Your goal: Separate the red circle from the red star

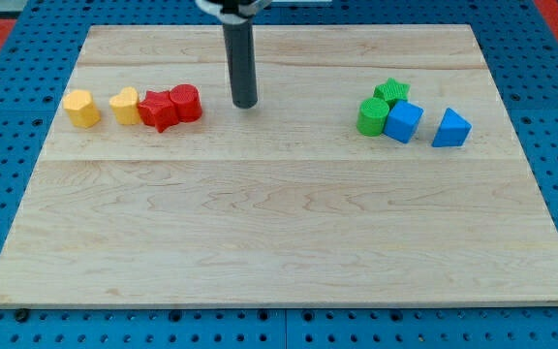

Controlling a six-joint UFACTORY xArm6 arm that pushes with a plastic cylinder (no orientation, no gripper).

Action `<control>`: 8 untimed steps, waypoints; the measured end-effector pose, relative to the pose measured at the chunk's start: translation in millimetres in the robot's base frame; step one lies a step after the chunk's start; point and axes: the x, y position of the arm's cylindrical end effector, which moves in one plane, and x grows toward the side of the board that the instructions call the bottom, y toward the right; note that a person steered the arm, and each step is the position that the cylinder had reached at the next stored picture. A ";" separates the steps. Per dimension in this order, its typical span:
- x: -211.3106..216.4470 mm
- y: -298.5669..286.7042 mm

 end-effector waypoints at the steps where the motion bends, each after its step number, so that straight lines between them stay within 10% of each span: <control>1: -30.2 -42.3; 8: -0.7 -118.6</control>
